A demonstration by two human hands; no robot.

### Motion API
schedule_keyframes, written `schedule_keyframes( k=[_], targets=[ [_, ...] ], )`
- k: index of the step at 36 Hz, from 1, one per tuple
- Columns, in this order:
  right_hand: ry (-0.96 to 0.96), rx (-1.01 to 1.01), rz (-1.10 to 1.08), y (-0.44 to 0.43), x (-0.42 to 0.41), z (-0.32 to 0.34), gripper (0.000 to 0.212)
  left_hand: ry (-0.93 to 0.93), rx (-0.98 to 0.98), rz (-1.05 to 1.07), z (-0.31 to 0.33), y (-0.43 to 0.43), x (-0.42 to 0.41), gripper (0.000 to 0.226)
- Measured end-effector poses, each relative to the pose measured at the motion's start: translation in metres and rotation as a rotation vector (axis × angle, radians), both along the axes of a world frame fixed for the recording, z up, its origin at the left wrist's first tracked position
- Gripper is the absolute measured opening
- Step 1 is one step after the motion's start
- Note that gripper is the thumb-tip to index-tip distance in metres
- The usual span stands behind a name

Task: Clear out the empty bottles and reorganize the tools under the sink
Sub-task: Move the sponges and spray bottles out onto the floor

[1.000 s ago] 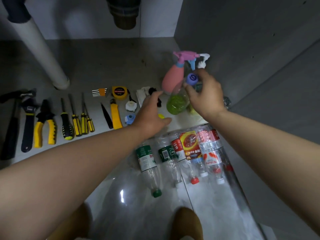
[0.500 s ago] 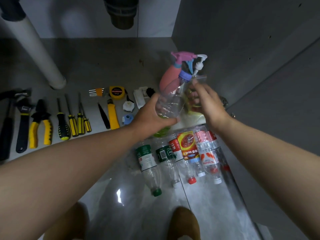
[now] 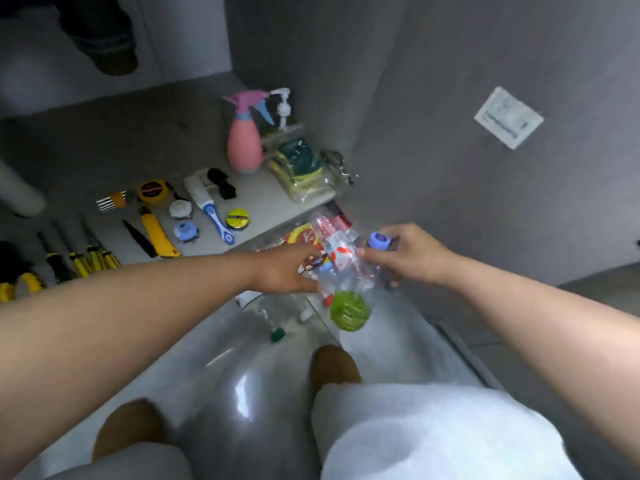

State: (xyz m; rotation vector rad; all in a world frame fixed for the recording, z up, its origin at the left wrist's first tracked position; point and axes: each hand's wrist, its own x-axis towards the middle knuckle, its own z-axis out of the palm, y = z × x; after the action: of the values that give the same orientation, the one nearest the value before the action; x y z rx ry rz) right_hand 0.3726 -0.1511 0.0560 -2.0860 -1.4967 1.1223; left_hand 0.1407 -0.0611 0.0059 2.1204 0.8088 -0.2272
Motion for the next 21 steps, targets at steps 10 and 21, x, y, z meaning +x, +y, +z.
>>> schedule_keyframes(
  k=[10, 21],
  targets=[
    [-0.466, -0.277, -0.094, -0.057, 0.032, -0.06, 0.028, 0.189, -0.053, -0.035, -0.024, -0.021, 0.021, 0.047],
    [-0.649, -0.199, -0.017, -0.035, 0.022, -0.076, 0.034, 0.132, 0.01, 0.032, -0.032, -0.015, 0.019, 0.042]
  ],
)
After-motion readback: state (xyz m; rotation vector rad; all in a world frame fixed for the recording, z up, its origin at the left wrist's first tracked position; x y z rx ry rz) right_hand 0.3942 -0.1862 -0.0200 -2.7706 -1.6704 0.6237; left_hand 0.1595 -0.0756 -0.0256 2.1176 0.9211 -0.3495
